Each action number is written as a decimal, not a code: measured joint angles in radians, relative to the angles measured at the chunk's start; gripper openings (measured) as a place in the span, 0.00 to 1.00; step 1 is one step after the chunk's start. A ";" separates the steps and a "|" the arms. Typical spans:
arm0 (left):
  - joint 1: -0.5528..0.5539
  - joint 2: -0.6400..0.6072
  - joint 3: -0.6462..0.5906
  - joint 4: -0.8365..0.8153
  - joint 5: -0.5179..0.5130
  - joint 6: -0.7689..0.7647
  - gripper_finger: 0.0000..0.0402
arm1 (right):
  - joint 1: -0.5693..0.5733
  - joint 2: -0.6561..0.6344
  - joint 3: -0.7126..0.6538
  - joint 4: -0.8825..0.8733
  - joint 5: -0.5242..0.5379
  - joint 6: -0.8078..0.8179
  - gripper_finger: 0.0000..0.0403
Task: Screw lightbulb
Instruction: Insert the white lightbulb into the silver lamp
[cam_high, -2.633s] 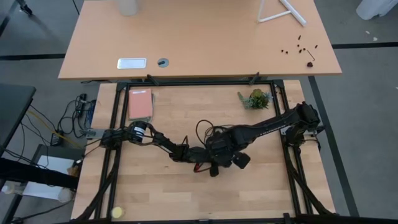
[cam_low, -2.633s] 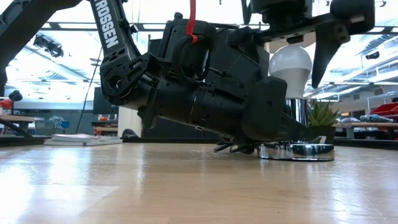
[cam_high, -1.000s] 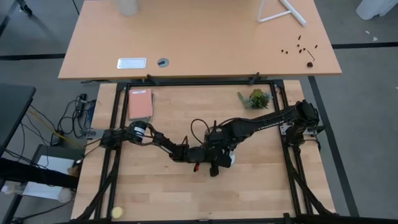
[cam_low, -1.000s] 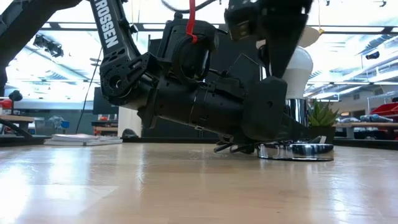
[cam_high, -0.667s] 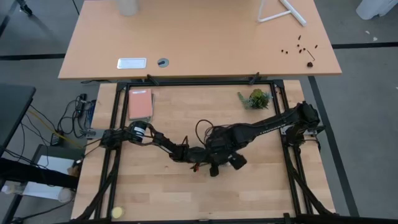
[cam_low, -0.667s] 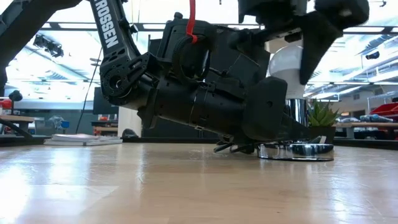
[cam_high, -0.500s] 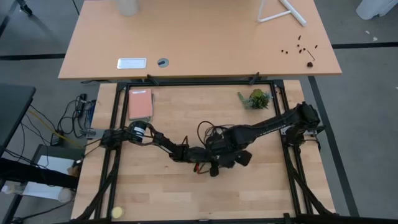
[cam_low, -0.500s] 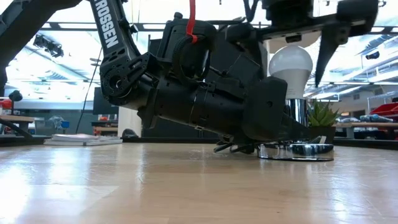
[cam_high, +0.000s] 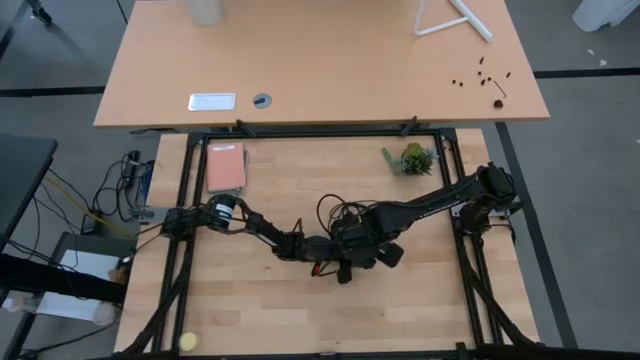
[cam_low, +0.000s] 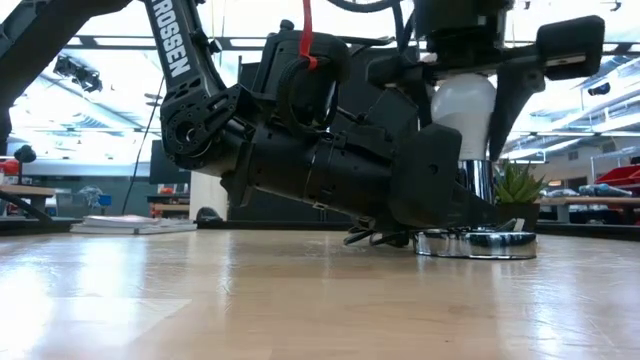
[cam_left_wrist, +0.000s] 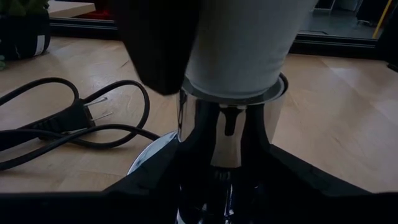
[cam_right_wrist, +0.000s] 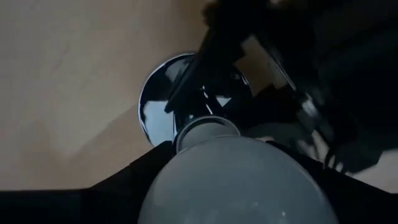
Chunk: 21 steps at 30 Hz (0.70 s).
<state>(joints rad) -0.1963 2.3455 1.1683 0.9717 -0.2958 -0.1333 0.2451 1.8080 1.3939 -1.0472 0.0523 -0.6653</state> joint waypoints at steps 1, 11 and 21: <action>0.000 0.000 0.000 0.000 0.000 0.000 0.49 | 0.000 0.000 0.000 0.001 0.000 0.057 0.60; 0.000 0.000 0.000 0.001 0.000 -0.001 0.49 | -0.012 0.003 -0.001 0.027 -0.021 0.751 0.66; 0.001 0.000 0.000 0.002 0.002 -0.008 0.49 | -0.059 0.004 -0.001 0.018 -0.068 1.499 0.63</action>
<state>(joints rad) -0.1955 2.3455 1.1683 0.9741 -0.2943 -0.1416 0.1862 1.8122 1.3934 -1.0295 -0.0159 0.8338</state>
